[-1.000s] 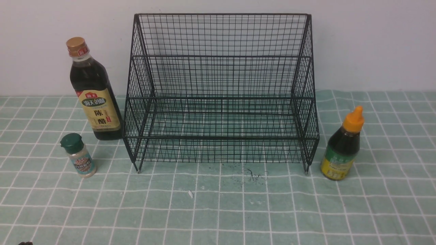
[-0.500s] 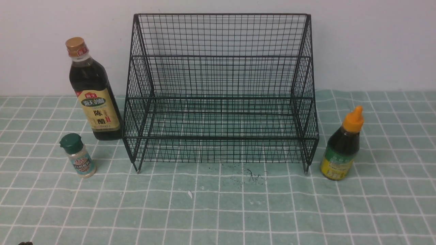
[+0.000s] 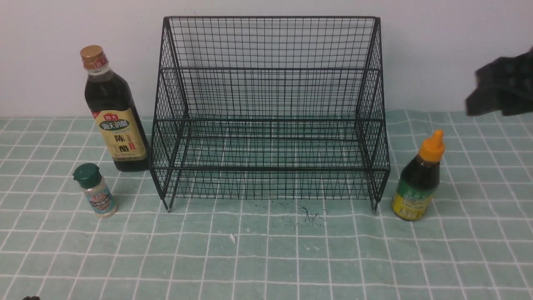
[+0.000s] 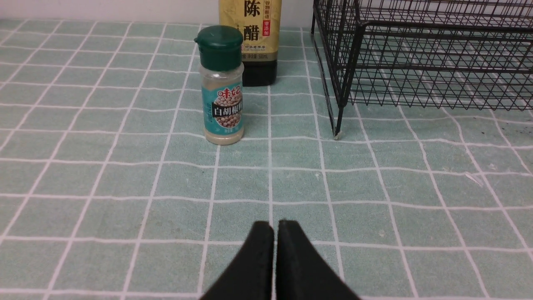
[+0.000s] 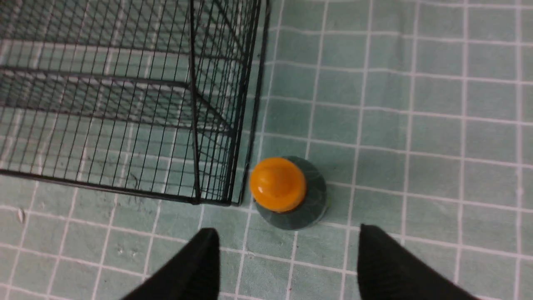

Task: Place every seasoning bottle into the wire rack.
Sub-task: Use the right arm to grab the condiment bottle closest to it

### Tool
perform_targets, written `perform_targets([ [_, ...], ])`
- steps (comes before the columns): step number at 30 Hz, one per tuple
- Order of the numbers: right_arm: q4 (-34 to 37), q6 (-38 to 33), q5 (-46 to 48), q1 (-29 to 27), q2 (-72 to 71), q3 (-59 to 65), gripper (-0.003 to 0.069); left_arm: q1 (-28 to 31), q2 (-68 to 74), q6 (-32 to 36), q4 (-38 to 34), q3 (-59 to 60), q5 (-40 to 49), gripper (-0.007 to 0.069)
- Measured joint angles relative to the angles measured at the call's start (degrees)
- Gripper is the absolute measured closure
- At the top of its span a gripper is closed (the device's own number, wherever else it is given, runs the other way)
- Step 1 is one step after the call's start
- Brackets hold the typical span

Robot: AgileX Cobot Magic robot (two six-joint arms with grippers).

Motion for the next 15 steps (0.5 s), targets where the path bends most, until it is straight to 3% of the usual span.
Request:
perform_targets([
  [4, -3.9, 2.6, 0.4, 3.5, 7.4, -1.3, 0.0050, 0.0, 0.0, 0.0, 0.0, 0.0, 0.0, 0.0630],
  [6, -5.5, 4.1, 0.3, 3.8, 9.6, -1.4, 0.0025, 0.0, 0.0, 0.3, 0.0, 0.0, 0.0, 0.0630],
  [12, -7.1, 5.3, -2.0, 3.8, 13.7, -1.4, 0.0034, 0.0, 0.0, 0.0, 0.0, 0.0, 0.0, 0.0630],
  [15, -7.1, 5.3, -4.4, 3.8, 15.6, -1.4, 0.0095, 0.0, 0.0, 0.0, 0.0, 0.0, 0.0, 0.0630],
])
